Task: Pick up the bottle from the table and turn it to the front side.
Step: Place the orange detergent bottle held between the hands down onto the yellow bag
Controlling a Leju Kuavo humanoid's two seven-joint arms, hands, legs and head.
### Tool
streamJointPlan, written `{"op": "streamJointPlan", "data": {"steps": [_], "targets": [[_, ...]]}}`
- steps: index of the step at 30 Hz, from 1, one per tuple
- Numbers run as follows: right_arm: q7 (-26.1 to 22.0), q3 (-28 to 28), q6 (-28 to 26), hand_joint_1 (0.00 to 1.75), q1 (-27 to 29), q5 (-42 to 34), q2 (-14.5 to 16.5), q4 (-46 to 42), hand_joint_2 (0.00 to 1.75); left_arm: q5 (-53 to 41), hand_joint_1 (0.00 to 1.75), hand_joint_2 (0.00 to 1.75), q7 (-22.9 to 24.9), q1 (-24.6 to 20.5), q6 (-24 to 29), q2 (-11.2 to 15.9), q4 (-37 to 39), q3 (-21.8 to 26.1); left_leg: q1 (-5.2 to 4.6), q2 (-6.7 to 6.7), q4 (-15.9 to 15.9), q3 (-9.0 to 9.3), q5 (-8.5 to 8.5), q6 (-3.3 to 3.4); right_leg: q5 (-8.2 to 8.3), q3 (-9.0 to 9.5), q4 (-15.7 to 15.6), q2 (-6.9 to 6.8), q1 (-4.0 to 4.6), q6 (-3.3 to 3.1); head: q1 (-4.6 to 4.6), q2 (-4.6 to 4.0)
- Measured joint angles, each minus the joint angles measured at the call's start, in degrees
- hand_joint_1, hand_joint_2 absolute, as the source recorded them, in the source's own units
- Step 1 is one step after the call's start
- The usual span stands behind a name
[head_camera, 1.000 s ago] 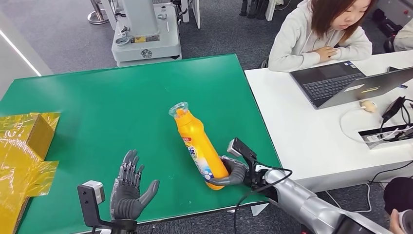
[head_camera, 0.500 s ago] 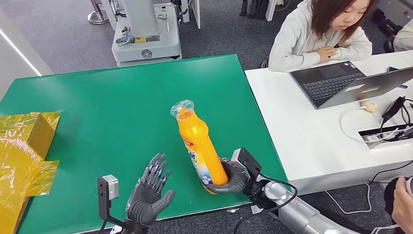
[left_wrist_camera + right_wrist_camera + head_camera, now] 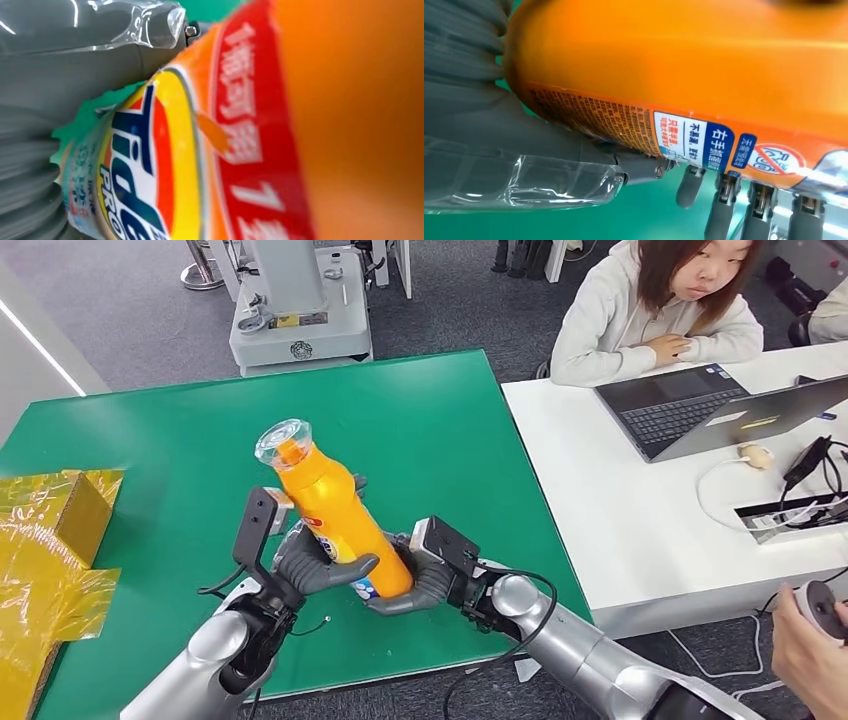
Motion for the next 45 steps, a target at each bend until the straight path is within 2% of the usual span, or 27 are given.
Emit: {"op": "streamJointPlan", "data": {"steps": [4, 8, 14, 17, 18, 19, 21, 22, 23, 25, 27, 30, 31, 33, 34, 35, 37, 39, 42, 43, 45], "targets": [[0.7, 0.07, -0.11, 1.75, -1.69, -0.23, 0.37, 1.57, 1.75, -1.69, 0.0, 1.75, -0.14, -4.89, 1.53, -0.46, 4.41, -2.08, -0.03, 0.01, 0.02, -0.07, 0.0, 0.0, 0.02, -0.06, 0.0, 0.01, -0.01, 0.0, 0.01, 0.0], [1.94, 0.08, -0.82, 1.75, -2.76, -0.91, 0.53, 2.35, 1.75, -1.78, 0.0, 1.75, 0.23, -7.83, 2.48, -1.14, 7.89, -3.45, -0.03, 0.0, 0.03, -0.1, 0.0, 0.0, 0.02, -0.07, -0.01, 0.0, -0.03, 0.0, 0.02, 0.0], [3.09, 0.08, -2.24, 1.75, -2.51, -0.55, 0.55, 2.57, 1.75, -0.01, 0.0, 1.75, 0.27, -8.73, 2.51, -1.28, 9.93, -4.02, -0.02, 0.0, 0.02, -0.1, -0.01, 0.0, 0.01, -0.1, 0.0, 0.01, -0.03, -0.01, 0.01, 0.0], [3.25, 0.07, -2.61, 1.75, -2.17, 0.09, 0.56, 2.56, 1.75, 1.85, 0.16, 1.75, 1.13, -8.72, 1.64, -1.16, 9.98, -4.02, -0.02, 0.0, 0.0, -0.1, -0.01, 0.0, 0.01, -0.1, 0.0, 0.01, -0.02, -0.01, 0.01, 0.0], [3.26, 0.06, -2.69, 1.75, -2.02, 0.43, 0.56, 2.55, 1.75, 2.99, 0.24, 1.75, 1.75, -8.71, 0.85, -1.11, 9.98, -4.02, -0.02, 0.0, 0.0, -0.1, -0.01, 0.0, 0.01, -0.1, 0.0, 0.01, -0.02, -0.01, 0.01, 0.0], [3.27, 0.05, -2.75, 1.75, -1.84, 0.82, 0.58, 2.55, 1.75, 4.38, 0.51, 1.75, 2.48, -8.71, -0.22, -1.06, 10.0, -4.01, -0.02, 0.0, 0.0, -0.1, -0.01, 0.0, 0.01, -0.1, 0.0, 0.01, -0.02, -0.01, 0.02, 0.0], [3.29, -0.02, -2.89, 1.75, -1.45, 1.4, 0.69, 2.55, 1.75, 7.13, 1.27, 1.75, 3.84, -8.7, -2.43, -0.89, 10.04, -3.97, -0.02, 0.0, -0.01, -0.1, 0.0, 0.0, 0.01, -0.1, 0.01, 0.01, -0.02, -0.01, 0.01, 0.0], [3.32, -0.08, -2.96, 1.75, -1.27, 1.61, 0.8, 2.55, 1.75, 8.16, 1.54, 1.75, 4.3, -8.7, -3.32, -0.78, 10.05, -3.96, -0.02, 0.01, 0.0, -0.1, 0.0, 0.0, 0.01, -0.1, 0.01, 0.01, -0.02, -0.01, 0.01, 0.0], [3.37, -0.17, -3.08, 1.75, -1.12, 1.88, 0.91, 2.55, 1.75, 9.06, 1.6, 1.75, 4.67, -8.69, -4.07, -0.68, 10.06, -3.94, -0.02, 0.01, 0.0, -0.1, 0.0, 0.0, 0.01, -0.1, 0.01, 0.01, -0.02, -0.01, 0.01, 0.0], [3.51, -0.4, -3.42, 1.75, -0.85, 2.64, 1.11, 2.5, 1.75, 10.53, 1.04, 1.75, 5.29, -8.69, -5.22, -0.49, 10.02, -3.93, -0.02, 0.01, 0.0, -0.1, 0.0, 0.0, 0.01, -0.09, 0.01, 0.0, -0.02, -0.01, 0.01, 0.0], [3.63, -0.7, -3.8, 1.75, -0.42, 3.5, 1.27, 2.33, 1.75, 11.83, 0.75, 1.75, 6.12, -8.66, -6.01, -0.26, 9.74, -3.93, -0.02, 0.01, 0.0, -0.1, 0.0, 0.0, 0.01, -0.09, 0.01, 0.0, -0.02, -0.01, 0.01, 0.0], [3.76, -1.44, -4.08, 1.75, 0.6, 4.64, 1.49, 1.81, 1.75, 13.83, 1.23, 1.75, 7.72, -8.61, -6.52, 0.14, 8.84, -3.93, -0.02, 0.0, 0.0, -0.1, 0.0, 0.0, 0.01, -0.1, 0.0, 0.0, -0.02, -0.01, 0.02, 0.0], [3.8, -1.7, -4.16, 1.75, 0.99, 5.05, 1.55, 1.55, 1.75, 14.42, 1.25, 1.75, 8.06, -8.58, -6.59, 0.29, 8.53, -3.93, -0.02, 0.01, 0.0, -0.1, 0.0, 0.0, 0.01, -0.1, 0.0, 0.0, -0.02, -0.01, 0.02, 0.0], [3.86, -2.25, -4.46, 1.75, 1.81, 5.89, 1.6, 0.89, 1.75, 15.22, 0.91, 1.75, 8.28, -8.45, -6.5, 0.6, 7.83, -3.93, -0.02, 0.01, 0.0, -0.1, 0.0, 0.0, 0.01, -0.1, -0.01, 0.01, -0.02, -0.01, 0.02, 0.0], [3.87, -2.55, -4.63, 1.75, 2.23, 6.33, 1.62, 0.5, 1.75, 15.4, 0.99, 1.75, 8.25, -8.35, -6.33, 0.74, 7.41, -3.93, -0.02, 0.01, 0.0, -0.1, 0.0, 0.0, 0.01, -0.11, -0.01, 0.01, -0.02, -0.01, 0.02, 0.0], [3.89, -2.87, -4.76, 1.75, 2.62, 6.78, 1.62, 0.08, 1.75, 15.52, 1.14, 1.75, 8.16, -8.21, -6.04, 0.88, 6.92, -3.93, -0.02, 0.01, 0.0, -0.1, 0.0, 0.0, 0.01, -0.11, -0.01, 0.01, -0.02, -0.01, 0.01, 0.0], [3.93, -3.38, -4.95, 1.75, 3.32, 7.58, 1.63, -0.75, 1.75, 15.59, 1.68, 1.75, 7.87, -7.91, -5.16, 1.11, 5.94, -3.93, -0.02, 0.02, 0.0, -0.09, -0.01, 0.0, 0.01, -0.13, -0.01, 0.03, -0.02, -0.01, 0.01, 0.0], [3.97, -3.82, -5.04, 1.75, 3.94, 8.3, 1.63, -1.53, 1.75, 15.61, 1.72, 1.75, 7.52, -7.58, -4.16, 1.31, 5.0, -3.93, -0.02, 0.03, 0.0, -0.09, -0.01, 0.0, 0.01, -0.14, -0.01, 0.05, -0.02, -0.01, 0.02, 0.0], [3.97, -4.4, -5.24, 1.75, 4.83, 8.98, 1.63, -2.66, 1.75, 14.97, 1.59, 1.75, 6.72, -7.1, -2.69, 1.55, 3.69, -3.95, -0.02, 0.04, 0.0, -0.09, 0.0, 0.0, 0.01, -0.15, -0.01, 0.06, -0.02, -0.01, 0.02, 0.0], [3.94, -4.56, -5.37, 1.32, 5.12, 9.11, 1.63, -3.0, 1.75, 14.43, 1.51, 1.75, 6.32, -6.94, -2.15, 1.62, 3.28, -3.98, -0.02, 0.04, 0.0, -0.09, 0.0, 0.0, 0.01, -0.15, -0.01, 0.06, -0.02, -0.01, 0.02, 0.0], [3.81, -4.87, -5.61, 0.45, 5.69, 9.49, 1.63, -3.61, 1.75, 12.92, 1.49, 1.75, 5.38, -6.68, -0.92, 1.76, 2.49, -4.21, -0.02, 0.04, 0.0, -0.09, 0.0, 0.0, 0.01, -0.15, -0.01, 0.07, -0.02, -0.01, 0.02, 0.0]]}}
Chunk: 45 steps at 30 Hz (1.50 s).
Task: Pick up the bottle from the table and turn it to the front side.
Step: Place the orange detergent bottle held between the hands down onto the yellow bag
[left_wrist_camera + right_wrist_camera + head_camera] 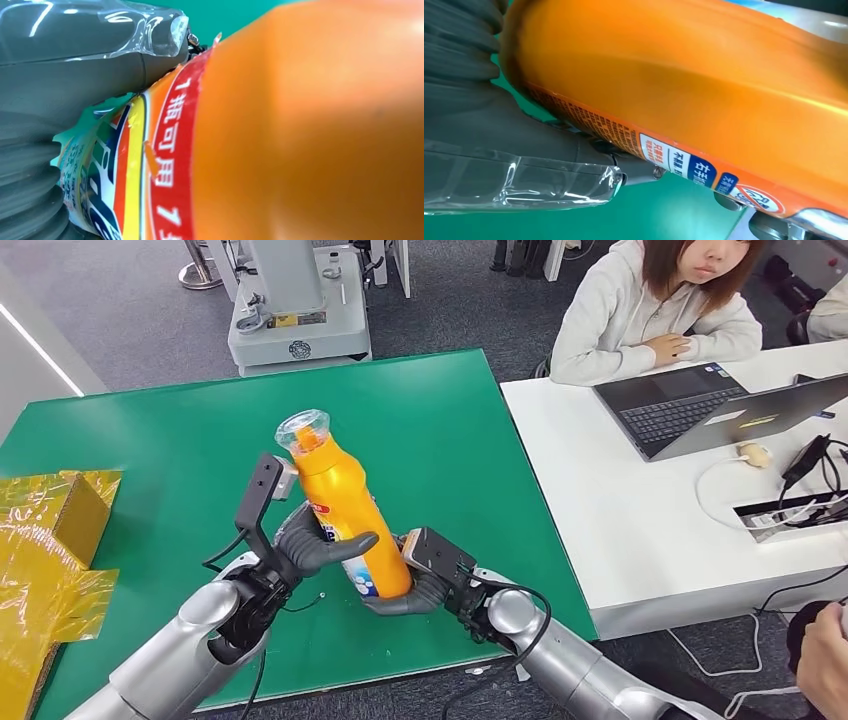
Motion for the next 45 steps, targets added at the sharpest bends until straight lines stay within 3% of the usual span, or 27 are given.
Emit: {"op": "streamJointPlan", "data": {"steps": [1, 8, 15, 19, 24, 31, 39, 42, 45], "targets": [[-0.1, -0.11, -0.05, 0.01, 0.26, 0.22, 0.0, -0.27, 1.75, -0.87, 1.49, 1.75, -0.48, 0.07, 0.77, 0.06, -0.31, -0.15, 0.0, 0.0, 0.0, 0.0, 0.0, 0.0, 0.0, 0.0, 0.0, 0.0, 0.0, 0.0, -0.01, 0.0], [-0.6, -0.11, -0.02, 0.0, 3.17, 1.36, -0.39, -1.77, 1.75, -10.78, 1.75, 1.75, -4.26, -0.26, 8.43, 0.45, -1.94, -1.03, -0.01, 0.0, 0.0, -0.01, 0.0, 0.0, 0.0, 0.0, 0.0, 0.0, -0.01, 0.0, -0.01, 0.0], [-2.62, -0.15, 0.05, 0.0, 5.06, 1.13, -1.25, -3.17, 1.75, -30.65, 1.75, 1.75, -6.82, 0.02, 17.93, 1.43, -3.7, -4.83, -0.01, 0.01, 0.0, -0.01, -0.01, 0.0, 0.0, 0.0, -0.01, 0.0, -0.01, 0.0, -0.01, 0.0], [-4.23, 0.32, 0.93, 0.0, 7.2, 0.97, -1.85, -4.28, 1.75, -43.62, 1.75, 1.75, -5.93, -1.14, 24.03, 2.95, -3.13, -5.82, 0.02, 0.04, 0.0, -0.01, -0.01, 0.0, 0.0, -0.02, 0.0, 0.04, 0.02, 0.0, -0.02, 0.0], [-5.85, 1.05, 1.65, 0.0, 9.03, 0.22, -1.95, -5.89, 1.75, -62.92, 1.75, 1.75, -0.86, -3.51, 28.98, 5.12, -1.19, -8.28, 0.03, 0.05, -0.02, -0.02, 0.0, -0.01, 0.0, -0.01, 0.04, 0.03, 0.03, -0.01, -0.01, 0.0], [-7.97, 0.88, 1.8, 0.0, 10.74, 0.38, -1.97, -7.19, 1.75, -78.26, 1.75, 1.75, 4.11, -3.36, 30.76, 8.04, -0.39, -9.63, 0.02, 0.09, -0.01, -0.02, 0.0, -0.01, 0.0, -0.01, 0.03, 0.06, 0.02, -0.01, 0.0, 0.0], [-10.2, 0.1, 1.91, 0.0, 12.6, 1.09, -1.99, -8.26, 1.75, -86.89, 1.75, 1.75, 5.91, -3.41, 29.26, 11.61, -0.41, -9.83, 0.03, 0.1, -0.02, -0.02, 0.01, -0.01, 0.0, -0.02, 0.04, 0.07, 0.03, -0.01, 0.01, 0.0], [-12.67, -1.02, 1.91, 0.0, 14.01, 1.08, -1.99, -9.22, 1.75, -96.33, 1.75, 1.75, 6.65, -6.35, 24.14, 15.46, -0.99, -11.14, 0.05, 0.17, -0.02, -0.01, 0.02, -0.03, 0.03, -0.06, 0.06, 0.14, 0.05, -0.06, 0.01, 0.0], [-13.95, -2.54, 2.01, 0.0, 16.0, 1.51, -1.99, -10.29, 1.75, -99.8, 1.75, 1.75, 4.86, -9.97, 20.64, 20.36, -2.4, -11.94, 0.06, 0.25, -0.03, -0.02, 0.02, -0.04, 0.06, -0.12, 0.08, 0.21, 0.06, -0.1, -0.01, 0.0]]}}
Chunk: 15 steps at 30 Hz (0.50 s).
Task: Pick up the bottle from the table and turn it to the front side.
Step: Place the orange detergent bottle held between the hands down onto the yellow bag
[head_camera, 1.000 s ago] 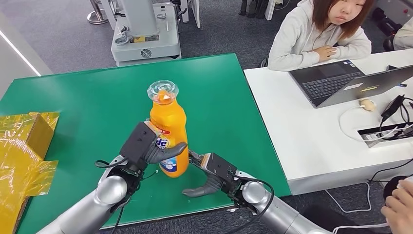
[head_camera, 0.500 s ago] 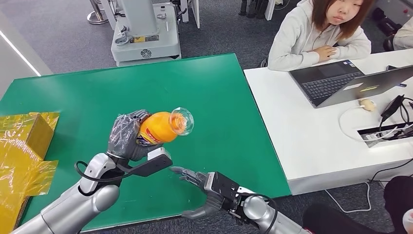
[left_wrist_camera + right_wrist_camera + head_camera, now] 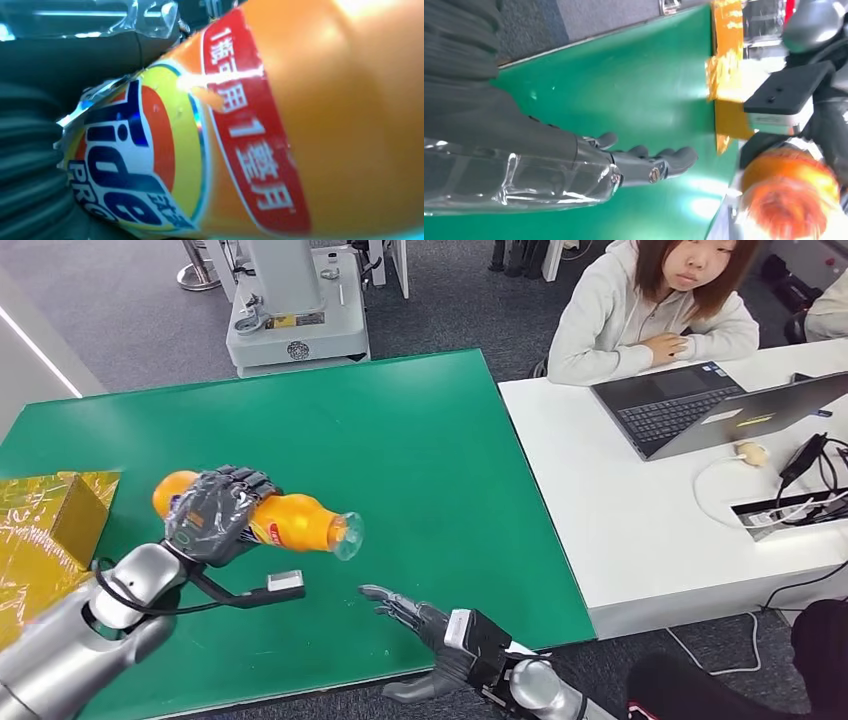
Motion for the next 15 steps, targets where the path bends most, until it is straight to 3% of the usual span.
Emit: {"op": "streamJointPlan", "data": {"steps": [8, 15], "targets": [[-1.76, -4.0, 2.3, 0.0, 2.82, 1.66, 0.8, -1.72, 1.75, -1.98, 1.75, 1.75, -2.04, -8.37, -5.88, 13.55, -8.44, -2.79, 0.03, 0.11, -0.03, -0.04, 0.01, -0.04, -0.01, -0.09, 0.04, 0.11, 0.06, -0.02, 0.02, 0.0], [-2.37, -6.19, 2.81, 0.0, 3.42, 1.69, 2.05, -2.67, 1.75, 0.83, 1.75, 1.75, -2.07, -10.48, -10.05, 21.37, -14.31, -4.07, 0.02, 0.16, -0.03, -0.05, 0.01, -0.04, 0.0, -0.09, 0.03, 0.14, 0.05, -0.06, 0.02, 0.0]]}}
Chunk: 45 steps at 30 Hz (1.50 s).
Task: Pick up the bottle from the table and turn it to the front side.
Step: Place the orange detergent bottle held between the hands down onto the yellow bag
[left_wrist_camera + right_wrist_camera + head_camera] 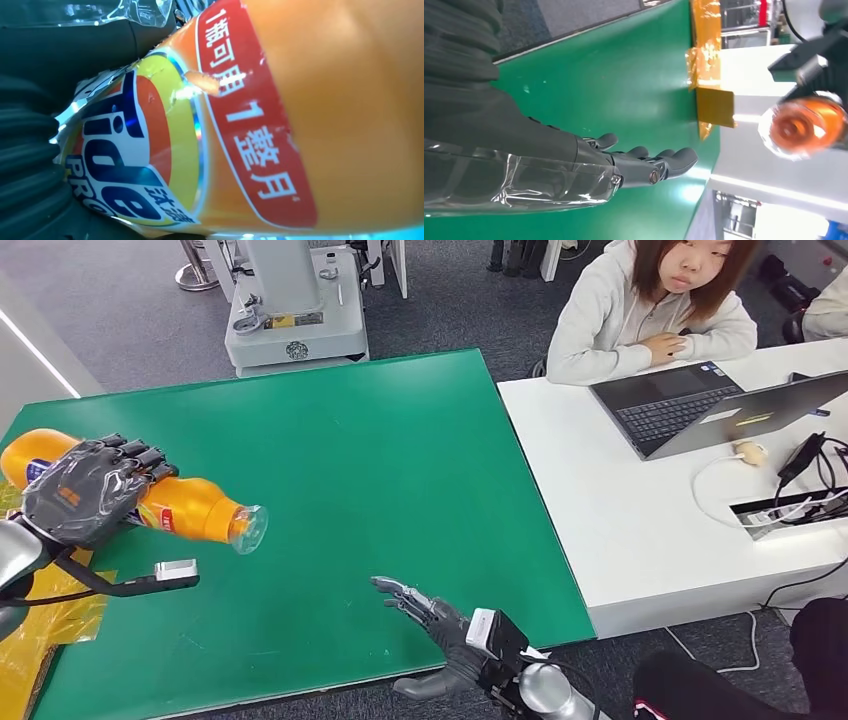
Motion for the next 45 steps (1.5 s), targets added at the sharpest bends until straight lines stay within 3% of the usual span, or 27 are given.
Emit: {"op": "streamJointPlan", "data": {"steps": [5, 8, 11, 14, 19, 22, 27, 33, 36, 40, 45], "targets": [[0.39, -1.29, 0.07, 0.0, 0.51, 0.15, 1.3, -0.84, 1.75, 3.91, 1.75, 1.75, -0.57, 0.24, -4.62, 5.65, -3.75, -0.71, 0.0, 0.02, -0.03, 0.0, -0.02, -0.02, 0.0, 0.01, 0.0, 0.02, 0.0, -0.01, 0.01, 0.0], [0.49, -2.26, 0.56, 0.0, 1.24, 0.22, 1.95, -1.45, 1.75, 8.29, 1.75, 1.75, 1.32, 4.36, -8.23, 10.71, -6.69, -0.84, -0.03, 0.23, -0.11, 0.12, -0.1, -0.15, -0.01, 0.02, 0.02, 0.29, -0.06, -0.02, 0.0, 0.0], [0.53, -2.81, 1.58, 0.0, 1.83, 0.44, 2.23, -1.95, 1.75, 12.13, 1.75, 1.75, 4.32, 14.06, -8.67, 16.42, -9.53, 0.48, -0.04, 0.44, -0.16, 0.24, -0.16, -0.24, -0.06, -0.01, 0.02, 0.52, -0.08, -0.1, -0.01, 0.0], [0.4, -3.08, 2.21, 0.0, 2.22, 0.8, 2.25, -2.22, 1.75, 13.97, 1.75, 1.75, 5.27, 26.86, -8.66, 21.0, -12.02, 5.42, -0.03, 0.45, -0.17, 0.27, -0.23, -0.32, -0.19, -0.03, 0.0, 0.53, -0.07, -0.19, 0.01, 0.0], [0.04, -3.18, 2.68, 0.0, 2.49, 0.94, 2.25, -2.33, 1.75, 12.66, 1.75, 1.75, 2.24, 44.53, -10.9, 23.48, -13.88, 17.36, -0.02, 0.33, -0.17, 0.22, -0.27, -0.32, -0.24, 0.0, -0.04, 0.38, -0.06, -0.2, 0.03, 0.0], [-0.13, -3.16, 3.02, 0.0, 2.57, 1.13, 2.23, -2.71, 1.75, 8.86, 1.75, 1.75, -0.15, 48.95, -11.82, 22.2, -12.96, 21.83, -0.02, 0.25, -0.17, 0.2, -0.26, -0.31, -0.22, 0.03, -0.05, 0.28, -0.07, -0.2, 0.02, 0.0], [-0.15, -2.34, 2.74, 0.0, 2.24, 2.69, 2.25, -3.38, 1.75, 1.49, 1.75, 1.75, -0.57, 47.87, -6.08, 15.75, -3.56, 22.89, -0.01, 0.09, -0.17, 0.21, -0.2, -0.3, -0.18, 0.11, -0.04, 0.06, -0.06, -0.21, 0.02, 0.0], [0.09, -0.66, 2.01, 0.0, 0.62, 3.15, 2.26, -3.19, 1.75, -6.99, 1.75, 1.75, 6.88, 44.39, 5.61, 5.24, 9.33, 22.64, -0.03, 0.03, -0.16, 0.2, -0.15, -0.27, -0.16, 0.12, -0.04, 0.02, -0.07, -0.22, 0.03, 0.0], [0.15, 0.14, 1.98, 0.0, -0.42, 3.03, 2.27, -2.69, 1.75, -8.76, 1.75, 1.75, 8.34, 43.06, 7.68, 0.91, 14.26, 22.59, -0.02, 0.04, -0.15, 0.2, -0.15, -0.27, -0.15, 0.12, -0.04, 0.04, -0.07, -0.22, 0.04, 0.0], [0.18, 0.68, 1.96, 0.0, -0.93, 2.8, 2.27, -2.17, 1.75, -9.4, 1.75, 1.75, 8.99, 41.99, 8.71, -1.76, 17.58, 22.59, -0.03, 0.02, -0.14, 0.19, -0.16, -0.27, -0.16, 0.09, -0.05, 0.04, -0.07, -0.21, 0.03, 0.0], [-0.21, 1.85, 2.1, 0.0, -2.28, 1.03, 2.27, -0.51, 1.75, -11.23, 1.7, 1.75, 14.12, 39.04, 10.94, -5.98, 23.98, 22.34, -0.01, -0.01, -0.15, 0.16, -0.16, -0.26, -0.16, 0.08, -0.06, 0.0, -0.06, -0.21, 0.04, 0.0]]}}
